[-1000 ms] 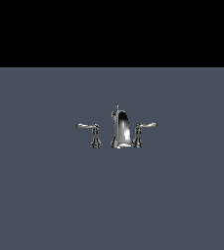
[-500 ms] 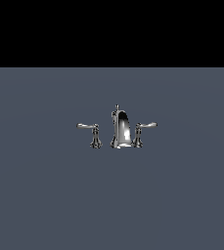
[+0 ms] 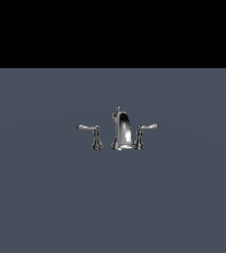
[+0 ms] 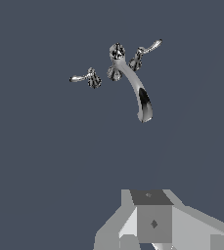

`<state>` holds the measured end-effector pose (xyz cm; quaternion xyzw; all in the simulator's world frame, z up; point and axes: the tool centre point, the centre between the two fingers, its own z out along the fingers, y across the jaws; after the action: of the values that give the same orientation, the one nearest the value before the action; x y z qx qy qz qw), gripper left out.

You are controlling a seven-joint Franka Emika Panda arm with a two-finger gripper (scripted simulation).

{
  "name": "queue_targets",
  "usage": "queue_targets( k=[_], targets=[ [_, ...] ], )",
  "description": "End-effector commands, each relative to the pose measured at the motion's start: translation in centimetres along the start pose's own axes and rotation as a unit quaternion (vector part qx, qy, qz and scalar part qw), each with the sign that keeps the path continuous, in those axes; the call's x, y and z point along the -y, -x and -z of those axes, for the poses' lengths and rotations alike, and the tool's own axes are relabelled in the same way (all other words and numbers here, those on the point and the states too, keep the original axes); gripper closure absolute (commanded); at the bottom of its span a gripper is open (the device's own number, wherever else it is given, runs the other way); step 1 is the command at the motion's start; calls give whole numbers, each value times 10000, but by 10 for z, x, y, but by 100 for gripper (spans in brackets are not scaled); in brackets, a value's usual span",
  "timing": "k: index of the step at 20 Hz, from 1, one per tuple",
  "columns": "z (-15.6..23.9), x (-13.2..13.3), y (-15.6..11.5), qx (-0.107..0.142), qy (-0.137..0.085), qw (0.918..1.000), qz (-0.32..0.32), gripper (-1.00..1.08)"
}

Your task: Turn on the faucet by rotating a designated handle.

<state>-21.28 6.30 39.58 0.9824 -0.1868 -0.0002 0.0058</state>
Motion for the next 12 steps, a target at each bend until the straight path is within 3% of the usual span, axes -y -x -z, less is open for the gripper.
queue_targets(
  k=[1,12],
  targets=[
    [-14,11,-5,3,-7,9996,-276,108],
    [-73,57,-33,22,-34,9897,-1429,108]
  ],
)
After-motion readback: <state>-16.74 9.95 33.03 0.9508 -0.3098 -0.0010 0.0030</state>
